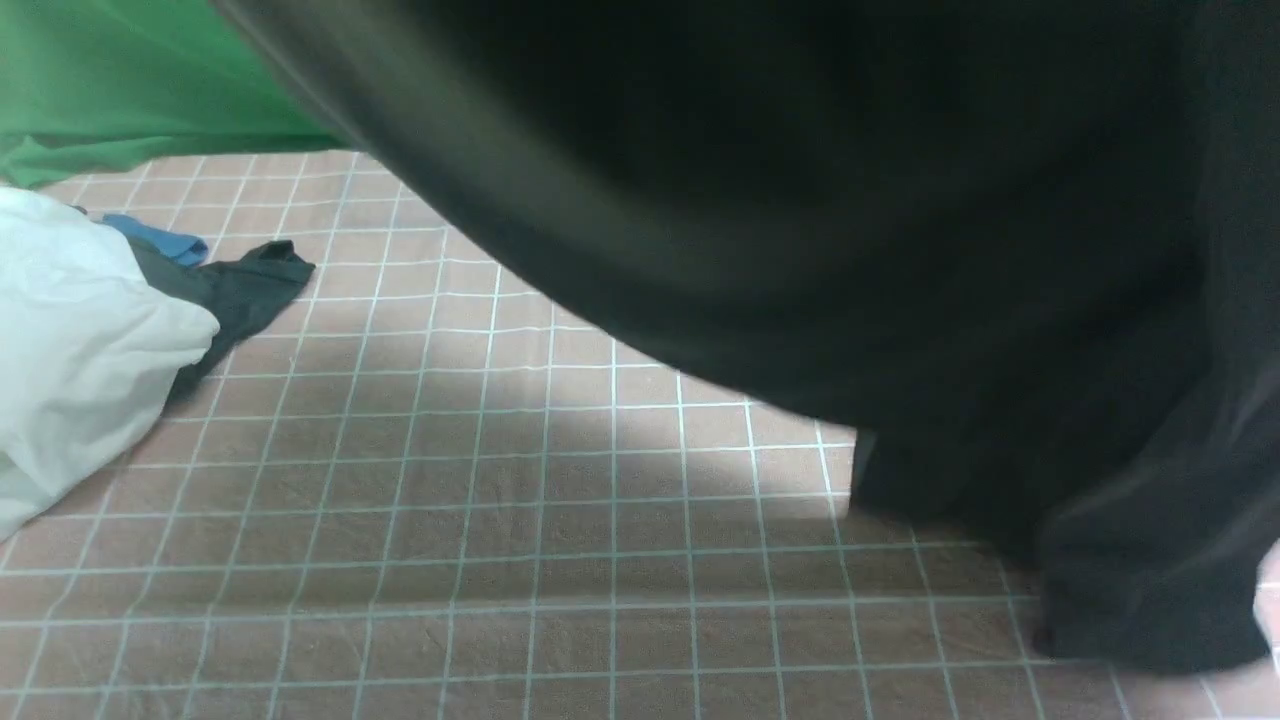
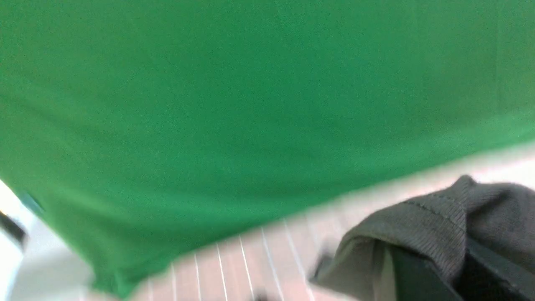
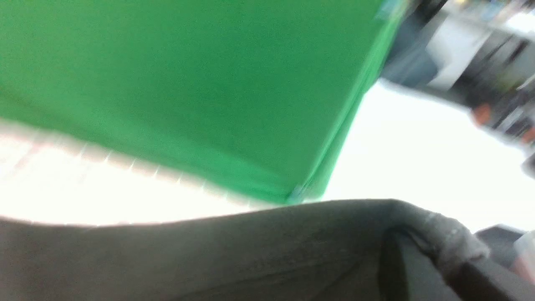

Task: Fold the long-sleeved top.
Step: Spread the long sleeves with your arms and place them on the tabletop

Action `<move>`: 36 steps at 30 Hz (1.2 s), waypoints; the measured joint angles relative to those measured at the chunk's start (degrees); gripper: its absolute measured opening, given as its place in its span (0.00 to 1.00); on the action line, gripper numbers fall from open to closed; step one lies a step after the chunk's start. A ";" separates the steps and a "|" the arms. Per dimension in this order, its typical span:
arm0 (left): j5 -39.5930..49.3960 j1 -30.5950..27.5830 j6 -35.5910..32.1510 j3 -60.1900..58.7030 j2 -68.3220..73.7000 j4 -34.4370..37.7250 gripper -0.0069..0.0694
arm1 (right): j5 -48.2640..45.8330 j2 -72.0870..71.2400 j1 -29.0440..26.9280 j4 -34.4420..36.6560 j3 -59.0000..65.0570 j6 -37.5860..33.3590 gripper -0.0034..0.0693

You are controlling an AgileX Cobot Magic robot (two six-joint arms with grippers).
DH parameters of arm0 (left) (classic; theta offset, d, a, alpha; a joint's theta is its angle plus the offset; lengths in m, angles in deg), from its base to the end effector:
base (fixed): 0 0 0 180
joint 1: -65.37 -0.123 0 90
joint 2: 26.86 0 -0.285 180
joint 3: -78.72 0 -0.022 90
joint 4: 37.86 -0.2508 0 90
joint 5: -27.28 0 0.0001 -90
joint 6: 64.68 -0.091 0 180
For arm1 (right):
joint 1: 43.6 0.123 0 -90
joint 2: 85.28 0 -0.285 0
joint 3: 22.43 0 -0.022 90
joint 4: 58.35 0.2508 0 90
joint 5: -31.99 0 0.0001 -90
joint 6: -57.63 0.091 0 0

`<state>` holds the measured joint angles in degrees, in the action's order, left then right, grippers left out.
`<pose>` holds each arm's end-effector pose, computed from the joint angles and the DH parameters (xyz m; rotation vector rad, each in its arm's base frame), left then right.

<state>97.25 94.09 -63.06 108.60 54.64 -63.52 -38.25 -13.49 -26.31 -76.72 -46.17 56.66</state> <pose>0.2046 -0.0699 0.5367 0.3961 2.0066 0.2091 0.1607 0.0217 0.5378 -0.2493 2.0148 -0.1992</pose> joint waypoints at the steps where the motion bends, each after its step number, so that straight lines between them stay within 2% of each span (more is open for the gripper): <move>1: -0.48 -1.44 0.00 -2.73 1.26 1.69 0.14 | 0.00 0.17 0.00 0.43 3.00 0.13 0.12; 4: -4.30 -9.17 -2.64 -12.17 5.59 13.02 0.14 | 1.18 2.28 0.00 1.20 14.33 1.58 0.12; 5: -6.39 -13.45 -5.31 -14.62 7.04 19.01 0.14 | 2.63 3.54 0.00 1.26 18.28 1.87 0.12; 6: -6.74 -14.19 -5.84 -15.47 7.27 20.06 0.14 | 2.63 3.76 0.00 1.22 18.86 1.87 0.12; 7: -9.12 -20.84 -10.38 -17.87 9.02 28.45 0.14 | 5.57 5.54 0.00 1.84 22.82 2.40 0.12; 10: -11.55 -29.13 -16.20 -18.85 11.05 36.76 0.14 | 10.39 9.07 -1.00 4.08 25.52 2.29 0.12; 13: -17.38 -34.20 -21.14 -18.85 12.80 41.05 0.14 | 21.60 14.67 -4.68 5.68 24.44 1.74 0.12; 15: -21.58 -34.93 -22.86 -18.58 13.53 41.59 0.14 | 27.06 18.22 -6.61 6.38 21.85 1.68 0.12; 16: -26.33 -35.20 -24.81 -16.64 14.84 41.85 0.14 | 33.52 22.10 -8.99 7.64 16.70 1.68 0.12; 20: -34.93 -35.20 -26.82 -1.32 19.41 42.33 0.14 | 40.89 31.43 -11.95 10.86 -4.69 0.97 0.12; 21: -35.16 -35.20 -26.89 -1.32 19.63 42.33 0.14 | 41.41 31.70 -12.01 11.01 -5.88 0.97 0.12; 22: -36.45 -35.20 -27.48 6.92 21.09 42.33 0.14 | 42.78 33.01 -12.14 11.22 -14.26 0.45 0.12; 23: -36.86 -35.20 -27.83 10.61 21.60 42.33 0.14 | 43.32 33.48 -12.13 11.36 -16.68 0.28 0.12; 25: -36.42 -34.90 -29.20 26.57 22.71 42.61 0.14 | 43.93 34.58 -12.13 11.53 -32.76 -0.13 0.12; 28: -34.21 -34.02 -30.15 38.75 21.35 43.48 0.14 | 43.07 34.24 -12.13 11.61 -48.07 -0.81 0.12; 30: -32.97 -33.85 -31.13 41.56 19.50 44.57 0.14 | 40.89 33.27 -12.13 11.61 -53.58 -1.96 0.12; 34: -28.31 -33.63 -35.96 40.55 15.30 47.32 0.14 | 31.67 31.98 -12.20 10.77 -59.56 -3.38 0.12; 36: -23.64 -33.49 -37.41 34.43 12.59 48.08 0.14 | 21.07 31.89 -12.20 9.61 -60.16 -3.75 0.12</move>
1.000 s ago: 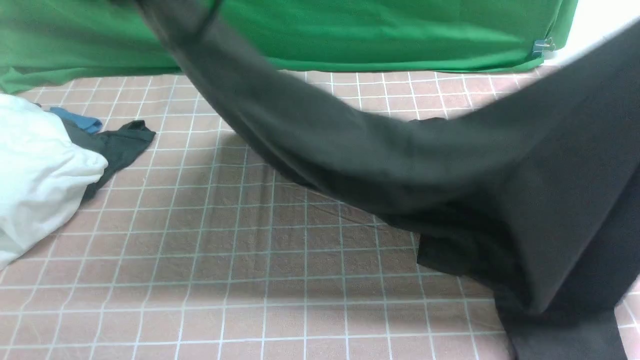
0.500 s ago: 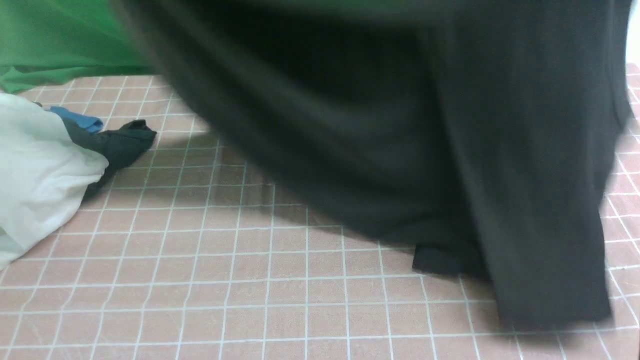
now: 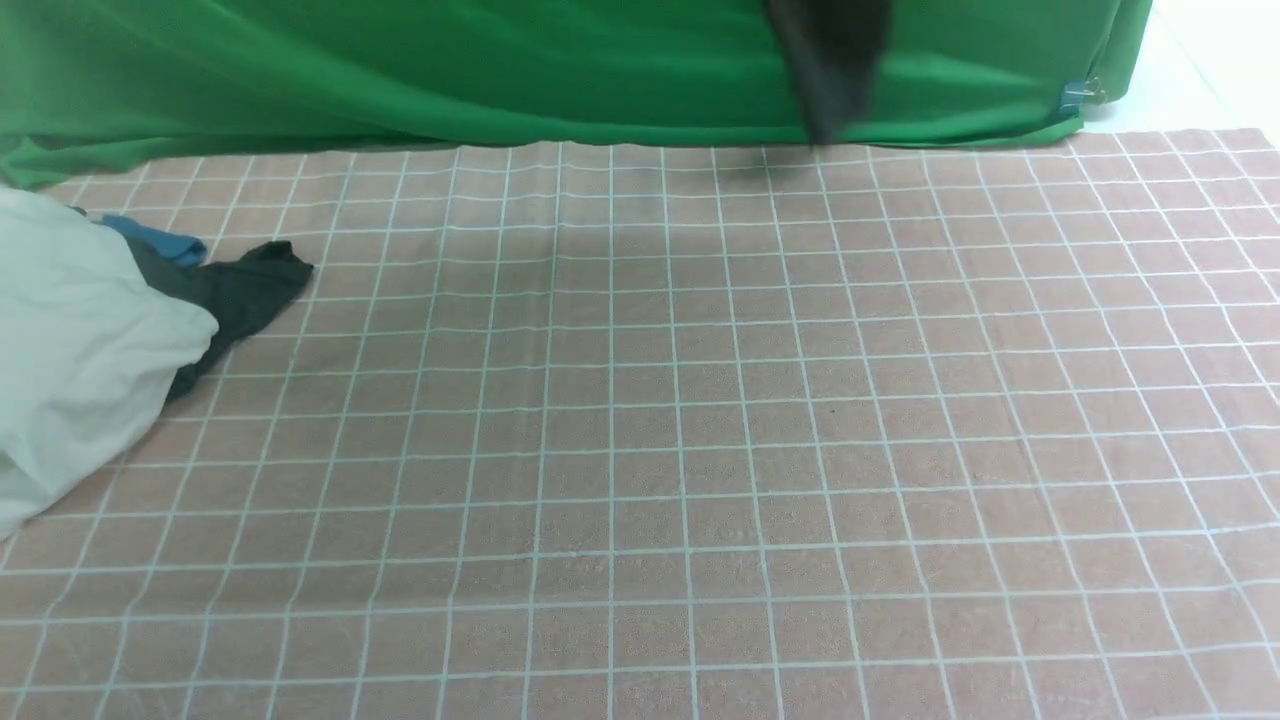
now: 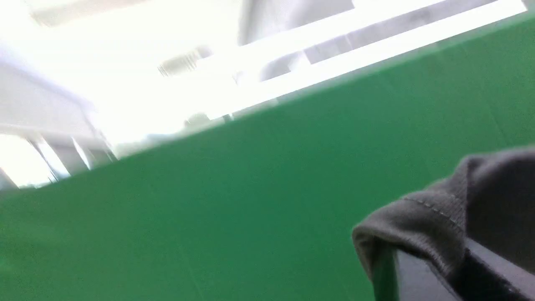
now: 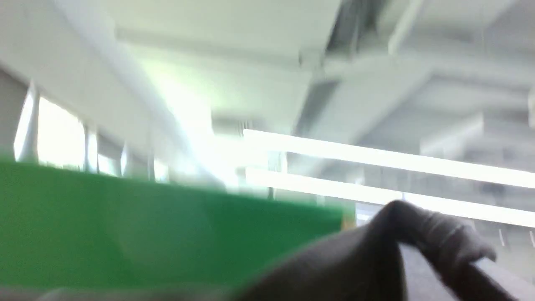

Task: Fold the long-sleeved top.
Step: Spread the long sleeves with your arms and place them on the tabletop

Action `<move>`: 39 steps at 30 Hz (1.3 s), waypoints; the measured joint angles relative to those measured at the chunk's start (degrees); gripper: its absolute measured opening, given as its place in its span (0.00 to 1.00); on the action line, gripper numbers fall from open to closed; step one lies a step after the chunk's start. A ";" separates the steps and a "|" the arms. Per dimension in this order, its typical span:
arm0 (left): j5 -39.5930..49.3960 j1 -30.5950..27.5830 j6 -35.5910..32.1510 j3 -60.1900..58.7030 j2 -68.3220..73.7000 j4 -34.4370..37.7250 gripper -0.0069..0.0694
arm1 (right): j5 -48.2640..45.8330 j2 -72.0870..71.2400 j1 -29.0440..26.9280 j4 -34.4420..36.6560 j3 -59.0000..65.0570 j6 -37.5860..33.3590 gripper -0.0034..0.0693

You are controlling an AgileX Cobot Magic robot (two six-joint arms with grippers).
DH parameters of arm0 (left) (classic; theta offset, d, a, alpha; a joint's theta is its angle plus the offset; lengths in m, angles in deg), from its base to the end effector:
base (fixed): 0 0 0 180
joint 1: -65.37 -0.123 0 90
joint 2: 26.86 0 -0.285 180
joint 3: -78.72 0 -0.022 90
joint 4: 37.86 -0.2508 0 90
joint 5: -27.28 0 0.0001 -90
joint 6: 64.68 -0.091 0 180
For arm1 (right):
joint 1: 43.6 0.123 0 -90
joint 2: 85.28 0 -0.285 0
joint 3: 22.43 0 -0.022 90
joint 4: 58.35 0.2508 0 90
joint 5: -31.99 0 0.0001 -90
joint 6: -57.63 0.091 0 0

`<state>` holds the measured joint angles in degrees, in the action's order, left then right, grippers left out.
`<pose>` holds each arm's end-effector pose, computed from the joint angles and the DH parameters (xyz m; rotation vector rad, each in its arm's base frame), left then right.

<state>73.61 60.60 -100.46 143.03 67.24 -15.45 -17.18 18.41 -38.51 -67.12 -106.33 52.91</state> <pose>0.2113 -0.0076 0.6601 0.4059 1.2380 0.1878 0.2160 0.0087 0.6762 -0.0616 1.2001 -0.1517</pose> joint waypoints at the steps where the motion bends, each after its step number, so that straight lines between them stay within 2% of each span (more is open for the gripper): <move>1: 2.47 0.22 -0.31 -4.02 -1.21 -0.08 0.14 | -5.80 0.43 -0.02 -0.46 0.48 -0.70 0.12; 2: 5.08 0.70 -0.38 -9.93 -2.72 -0.84 0.14 | -11.74 1.05 -0.02 -0.67 2.25 -1.31 0.12; 6: 8.60 3.90 -0.18 -33.56 -8.47 -7.06 0.14 | -19.91 -0.88 -0.08 1.04 17.74 -2.78 0.12; 10: 6.25 6.79 4.97 -61.81 -18.38 -13.57 0.14 | -21.51 -11.69 -0.13 5.64 45.51 -1.94 0.12; 16: 3.59 6.94 10.59 -87.93 -34.31 -14.00 0.14 | -21.38 -32.14 -0.13 11.32 82.55 0.69 0.12; 19: 2.73 7.01 11.64 -91.96 -38.40 -13.45 0.14 | -21.52 -36.41 -0.13 12.90 90.09 0.69 0.12; 21: 2.31 7.01 15.25 -93.87 -42.10 -13.40 0.14 | -21.99 -40.64 -0.13 13.88 95.83 0.64 0.12; 26: 6.40 7.01 20.71 -94.00 -43.85 -12.87 0.14 | -21.80 -46.29 -0.13 14.46 99.72 0.69 0.12; 33: 11.55 7.01 20.56 -96.61 -38.70 -8.01 0.14 | -19.45 -44.70 -0.13 15.96 107.18 0.69 0.12; 38: -1.56 7.02 17.68 -96.32 -27.59 -4.89 0.14 | -3.99 -36.50 -0.13 16.24 110.58 0.25 0.12; 39: -8.95 7.02 16.98 -94.28 -23.01 -5.72 0.14 | 5.52 -33.08 -0.13 16.24 110.20 0.04 0.12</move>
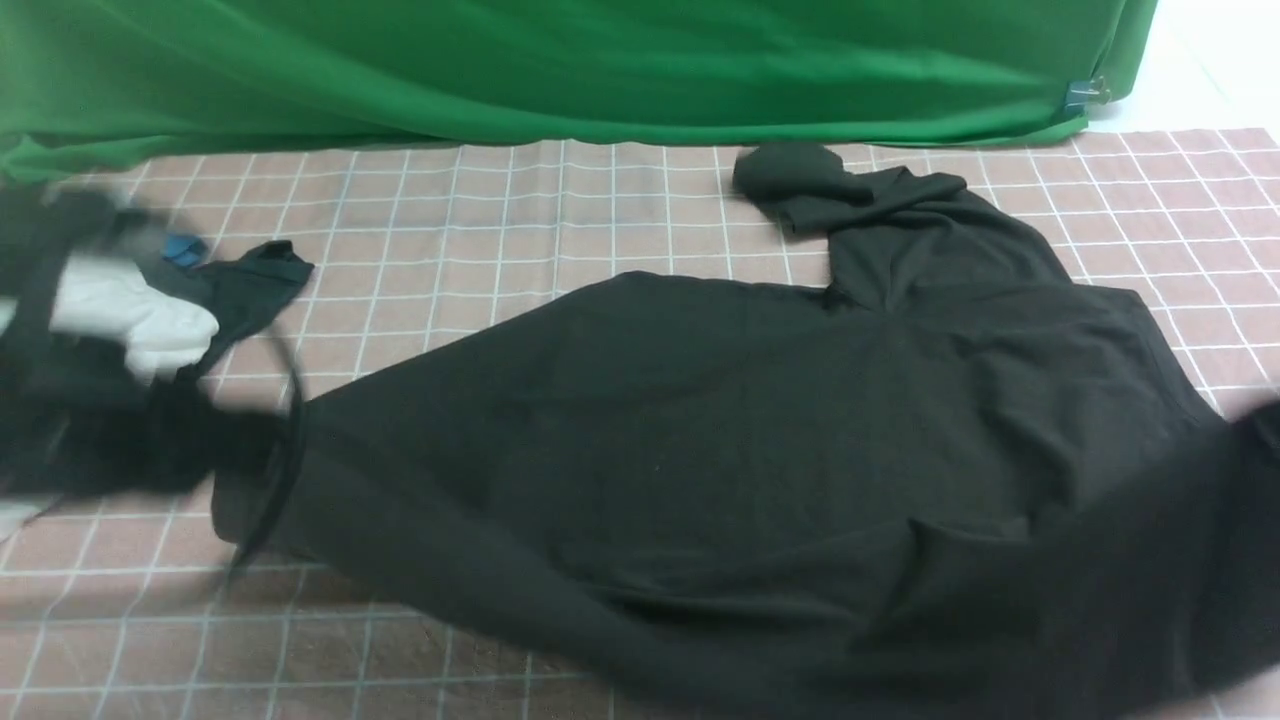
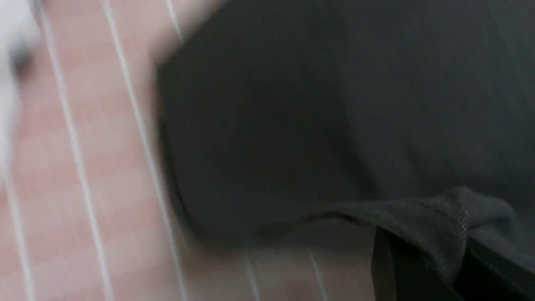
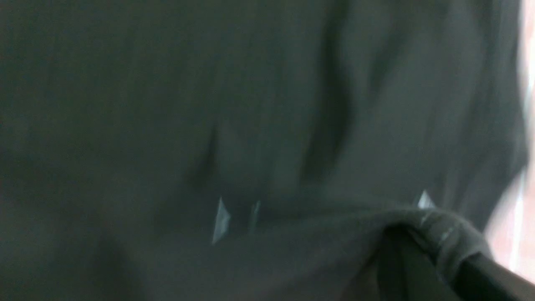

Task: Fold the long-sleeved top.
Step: Spread the long sleeves with your arms and place them on the tabletop

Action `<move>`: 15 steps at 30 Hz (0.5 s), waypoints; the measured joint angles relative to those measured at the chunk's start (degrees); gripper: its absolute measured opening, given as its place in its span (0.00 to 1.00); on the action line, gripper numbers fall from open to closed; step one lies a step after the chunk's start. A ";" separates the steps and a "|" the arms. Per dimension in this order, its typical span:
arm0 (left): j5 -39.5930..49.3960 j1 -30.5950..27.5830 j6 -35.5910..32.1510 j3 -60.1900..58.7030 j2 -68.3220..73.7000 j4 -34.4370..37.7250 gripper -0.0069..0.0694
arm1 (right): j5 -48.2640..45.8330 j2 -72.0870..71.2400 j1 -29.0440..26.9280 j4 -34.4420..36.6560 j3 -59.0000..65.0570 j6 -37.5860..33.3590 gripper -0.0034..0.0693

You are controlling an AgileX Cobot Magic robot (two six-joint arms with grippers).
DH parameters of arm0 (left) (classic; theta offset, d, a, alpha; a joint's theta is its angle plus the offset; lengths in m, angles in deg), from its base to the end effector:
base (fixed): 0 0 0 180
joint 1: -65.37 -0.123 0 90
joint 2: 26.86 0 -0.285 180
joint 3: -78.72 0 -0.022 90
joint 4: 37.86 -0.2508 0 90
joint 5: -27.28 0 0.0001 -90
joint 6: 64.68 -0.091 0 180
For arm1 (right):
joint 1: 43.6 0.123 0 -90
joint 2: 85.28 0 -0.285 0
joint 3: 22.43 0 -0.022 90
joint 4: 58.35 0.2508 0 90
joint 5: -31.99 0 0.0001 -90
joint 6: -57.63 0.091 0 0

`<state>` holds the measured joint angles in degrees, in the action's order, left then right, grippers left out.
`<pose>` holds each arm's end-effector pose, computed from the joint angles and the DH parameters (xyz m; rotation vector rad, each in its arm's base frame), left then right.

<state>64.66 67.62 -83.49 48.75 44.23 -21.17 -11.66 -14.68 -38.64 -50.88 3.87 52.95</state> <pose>0.2179 -0.0245 0.3002 0.2412 2.3748 -0.1838 0.2133 0.0267 0.3137 -0.1299 2.4466 0.1540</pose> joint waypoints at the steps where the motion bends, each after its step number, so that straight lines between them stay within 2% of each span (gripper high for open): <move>1: -3.00 0.00 -0.53 2.96 2.94 -1.03 0.14 | 7.44 2.60 0.00 0.00 -1.03 -0.29 0.12; 2: -6.37 0.00 -0.88 8.28 7.51 -3.22 0.14 | 16.25 6.30 0.00 -0.06 -3.87 -0.73 0.12; 4: -11.33 0.00 -1.92 18.74 14.69 -5.45 0.14 | 27.01 10.32 0.00 -0.06 -9.43 -1.04 0.12; 7: -19.40 0.00 -5.11 35.91 22.32 -7.70 0.14 | 36.55 16.53 -0.37 -0.01 -25.65 -1.11 0.12; 11: -25.95 0.05 -8.87 59.13 29.52 -9.80 0.14 | 41.18 21.55 -1.57 -0.01 -47.73 -1.16 0.12; 14: -24.19 0.61 -9.73 72.74 31.37 -10.10 0.14 | 39.39 23.75 -2.43 -0.01 -61.27 -1.59 0.12; 15: -20.70 0.94 -9.91 82.97 31.96 -9.96 0.14 | 36.05 24.64 -3.20 -0.01 -70.62 -2.88 0.12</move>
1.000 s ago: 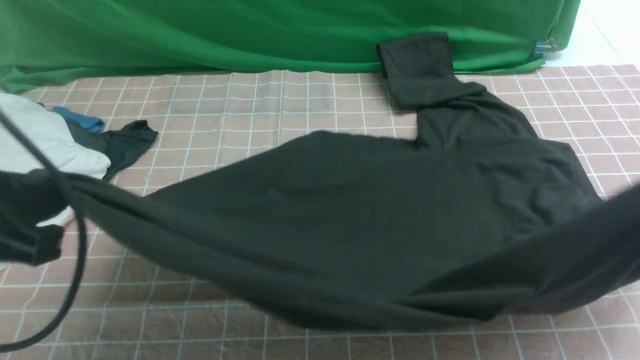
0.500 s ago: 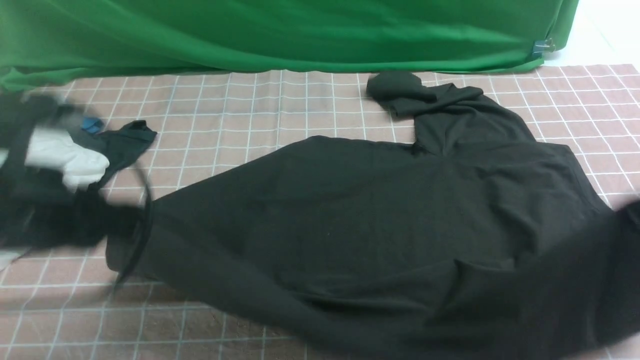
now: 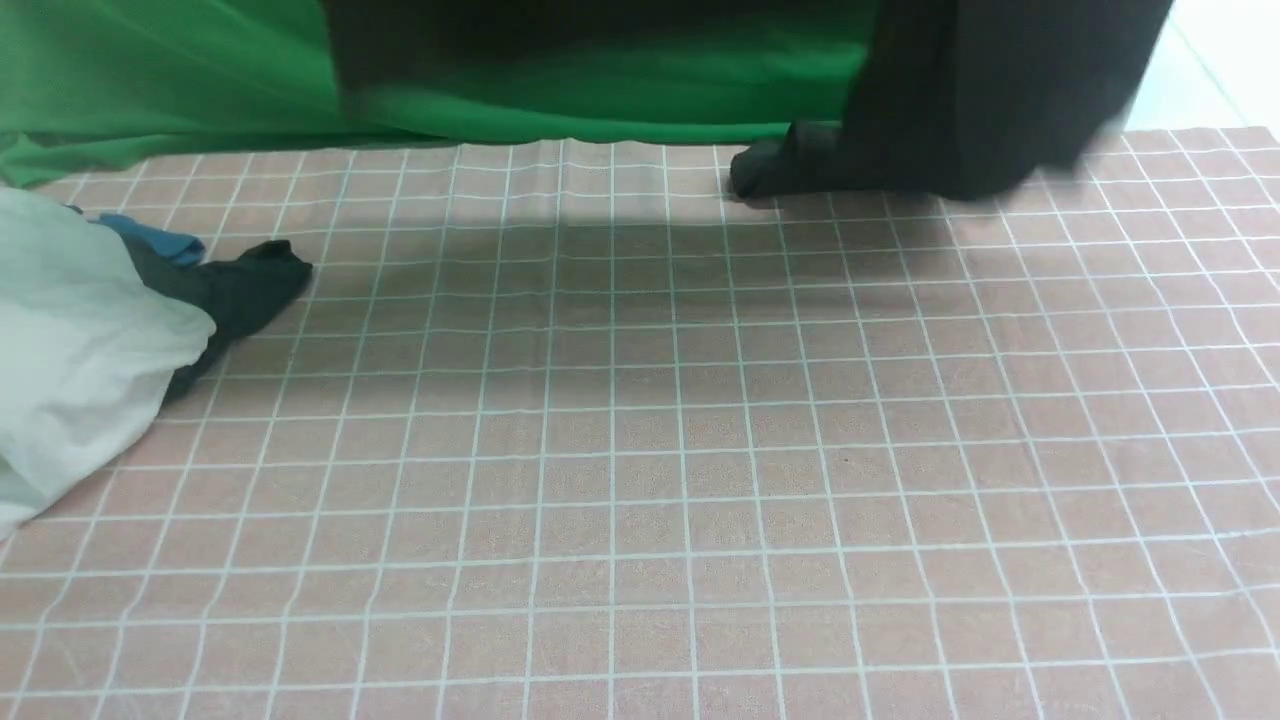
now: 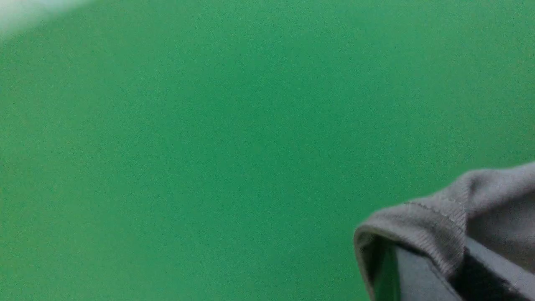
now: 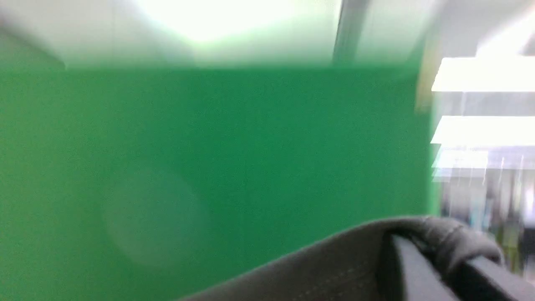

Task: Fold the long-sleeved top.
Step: Spread the long sleeves with your arms and place them on the tabletop

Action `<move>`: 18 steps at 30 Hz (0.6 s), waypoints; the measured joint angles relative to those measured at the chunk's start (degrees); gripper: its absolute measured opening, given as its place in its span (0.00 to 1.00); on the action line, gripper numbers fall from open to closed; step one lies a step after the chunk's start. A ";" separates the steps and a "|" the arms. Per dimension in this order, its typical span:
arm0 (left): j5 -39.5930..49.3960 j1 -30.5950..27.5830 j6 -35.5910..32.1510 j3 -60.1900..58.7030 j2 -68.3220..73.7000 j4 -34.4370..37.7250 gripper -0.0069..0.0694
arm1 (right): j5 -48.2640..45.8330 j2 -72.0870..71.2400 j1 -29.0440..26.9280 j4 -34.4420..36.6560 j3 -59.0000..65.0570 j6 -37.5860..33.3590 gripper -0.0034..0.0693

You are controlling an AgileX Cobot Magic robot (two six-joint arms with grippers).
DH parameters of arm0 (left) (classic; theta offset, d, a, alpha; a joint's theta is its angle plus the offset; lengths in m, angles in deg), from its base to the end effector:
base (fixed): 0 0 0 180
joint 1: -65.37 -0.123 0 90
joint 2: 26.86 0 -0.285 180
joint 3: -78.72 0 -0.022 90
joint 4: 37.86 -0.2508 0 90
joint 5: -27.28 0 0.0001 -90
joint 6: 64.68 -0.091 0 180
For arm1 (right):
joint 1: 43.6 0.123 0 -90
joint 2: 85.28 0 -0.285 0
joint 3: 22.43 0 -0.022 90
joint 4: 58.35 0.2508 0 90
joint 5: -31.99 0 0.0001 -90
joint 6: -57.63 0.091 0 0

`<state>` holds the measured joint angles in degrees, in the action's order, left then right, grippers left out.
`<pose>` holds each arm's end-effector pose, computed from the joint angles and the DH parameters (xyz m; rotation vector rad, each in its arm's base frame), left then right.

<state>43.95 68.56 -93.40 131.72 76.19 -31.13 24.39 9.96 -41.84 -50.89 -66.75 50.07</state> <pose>0.3253 -0.0212 0.6146 0.2862 1.1314 0.2750 0.2843 0.0103 0.6295 -0.0328 1.0199 0.0341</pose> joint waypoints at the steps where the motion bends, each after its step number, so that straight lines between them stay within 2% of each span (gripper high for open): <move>1: 2.04 0.08 -0.27 3.95 -0.36 0.57 0.14 | -2.03 0.10 -0.28 0.00 -3.99 -0.78 0.12; 5: 8.88 0.08 -4.70 7.96 -2.97 2.62 0.14 | -9.74 -0.25 -0.73 -0.11 -9.98 -2.54 0.12; 6: 14.59 0.08 -7.93 6.14 -4.39 4.06 0.14 | -16.32 -0.59 -0.73 -0.11 -10.19 -3.49 0.12; 9: 22.78 0.08 -10.28 -1.92 -5.81 6.04 0.14 | -29.72 -0.77 -0.79 -0.11 -6.12 -5.13 0.12; 11: 26.27 0.08 -11.13 -7.71 -6.20 6.63 0.14 | -35.14 -0.84 -0.79 -0.11 -2.24 -5.70 0.12; 12: 30.15 0.15 -11.74 -18.47 -6.26 6.81 0.14 | -42.26 -1.05 -0.79 -0.16 5.84 -5.90 0.12; 13: 31.35 0.15 -11.74 -25.23 -6.26 6.81 0.14 | -45.39 -1.48 -0.79 -0.16 11.39 -5.95 0.12; 14: 31.58 0.15 -11.68 -26.62 -6.35 6.81 0.14 | -45.97 -1.60 -0.79 -0.16 12.61 -5.95 0.12; 16: 32.84 0.15 -10.30 -39.11 -7.39 6.49 0.14 | -49.70 -3.28 -0.79 -0.10 24.12 -5.90 0.12; 18: 32.73 0.15 -5.98 -54.26 -10.94 6.41 0.14 | -51.07 -7.28 -0.79 1.01 39.32 -5.20 0.12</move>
<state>76.69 68.71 -99.38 77.46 65.25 -24.72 -26.67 2.68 -42.63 -49.88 -27.43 44.87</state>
